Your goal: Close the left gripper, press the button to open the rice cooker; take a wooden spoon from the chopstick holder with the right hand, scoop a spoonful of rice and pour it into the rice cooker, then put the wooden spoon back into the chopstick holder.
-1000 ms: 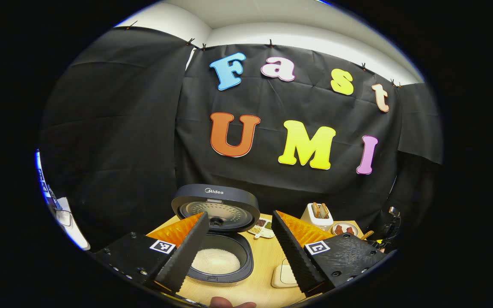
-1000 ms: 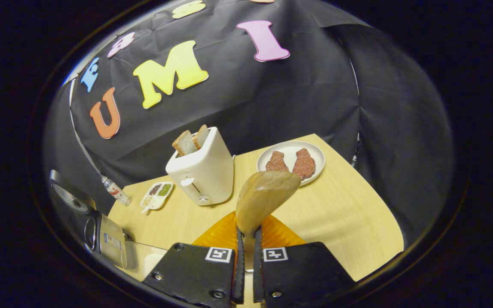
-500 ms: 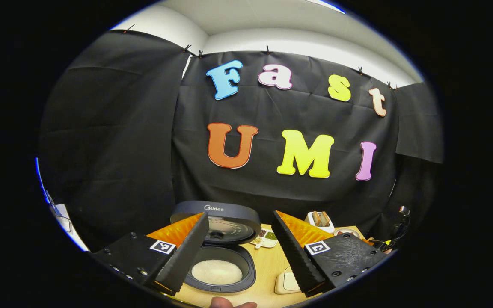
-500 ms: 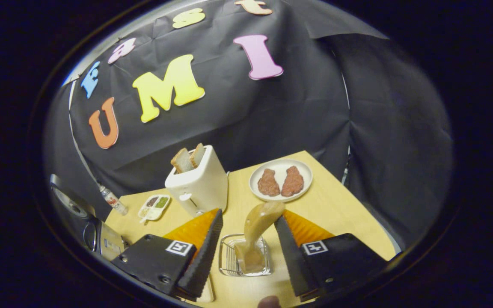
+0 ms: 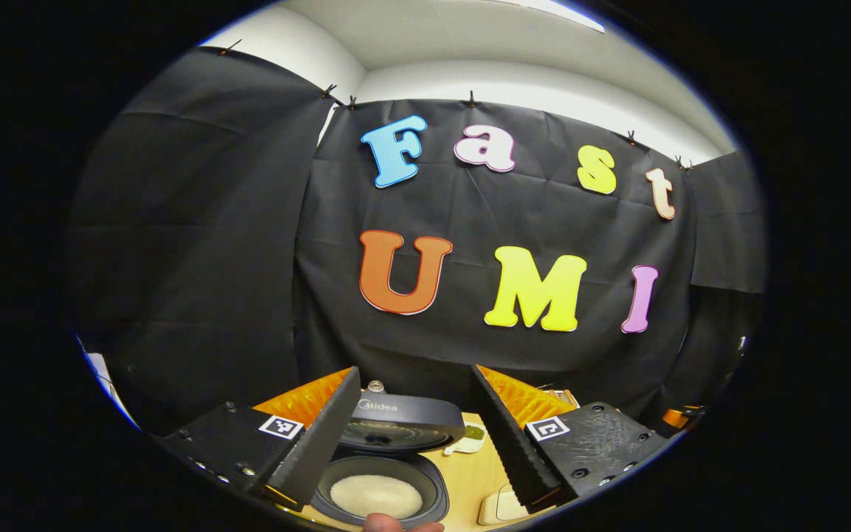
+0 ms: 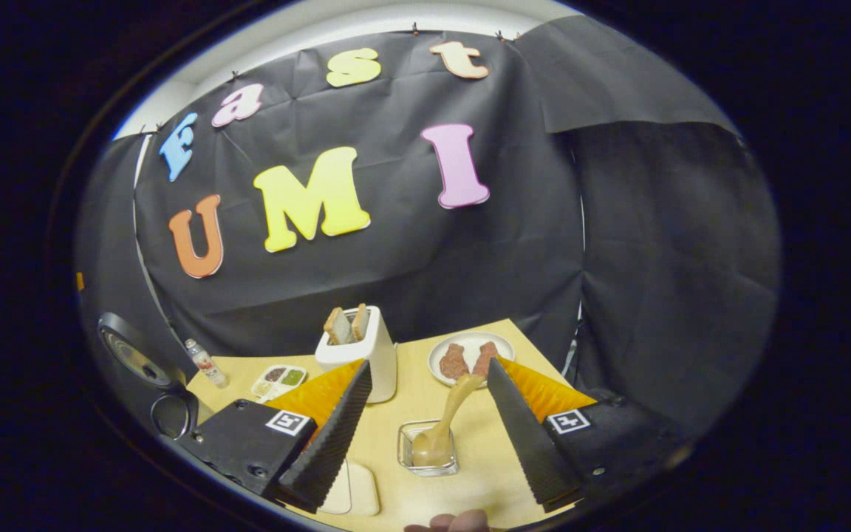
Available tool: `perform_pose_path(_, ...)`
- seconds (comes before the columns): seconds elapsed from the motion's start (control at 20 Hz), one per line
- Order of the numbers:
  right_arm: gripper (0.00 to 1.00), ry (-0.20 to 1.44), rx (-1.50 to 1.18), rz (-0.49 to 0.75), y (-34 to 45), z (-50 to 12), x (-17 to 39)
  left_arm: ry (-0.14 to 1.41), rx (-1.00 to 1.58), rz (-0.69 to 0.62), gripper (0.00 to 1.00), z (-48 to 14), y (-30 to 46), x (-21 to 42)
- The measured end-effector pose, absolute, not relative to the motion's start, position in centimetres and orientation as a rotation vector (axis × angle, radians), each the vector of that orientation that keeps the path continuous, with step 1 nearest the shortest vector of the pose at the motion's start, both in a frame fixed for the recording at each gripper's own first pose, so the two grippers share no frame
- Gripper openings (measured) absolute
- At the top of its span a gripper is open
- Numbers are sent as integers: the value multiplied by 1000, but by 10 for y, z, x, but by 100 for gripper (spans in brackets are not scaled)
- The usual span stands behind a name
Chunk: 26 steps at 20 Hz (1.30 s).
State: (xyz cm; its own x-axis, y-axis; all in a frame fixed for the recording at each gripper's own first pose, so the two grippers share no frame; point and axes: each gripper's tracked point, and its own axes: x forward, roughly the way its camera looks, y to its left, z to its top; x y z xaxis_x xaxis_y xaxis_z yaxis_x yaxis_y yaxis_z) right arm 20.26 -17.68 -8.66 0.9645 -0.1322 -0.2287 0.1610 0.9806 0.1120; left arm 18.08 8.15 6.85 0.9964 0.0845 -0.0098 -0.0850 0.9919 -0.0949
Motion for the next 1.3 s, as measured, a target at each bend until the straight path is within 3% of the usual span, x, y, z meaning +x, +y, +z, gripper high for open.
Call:
perform_pose_path(0.4,100,129,36,-169,-159,-46,136,122,-41,99,95,34,108,240)
perform_pose_path(0.7,100,149,39,-202,-159,-57,111,271,-32,122,96,0,121,252)
perform_pose_path(1.3,99,172,43,-74,-107,-63,129,611,-109,51,97,-93,94,130)
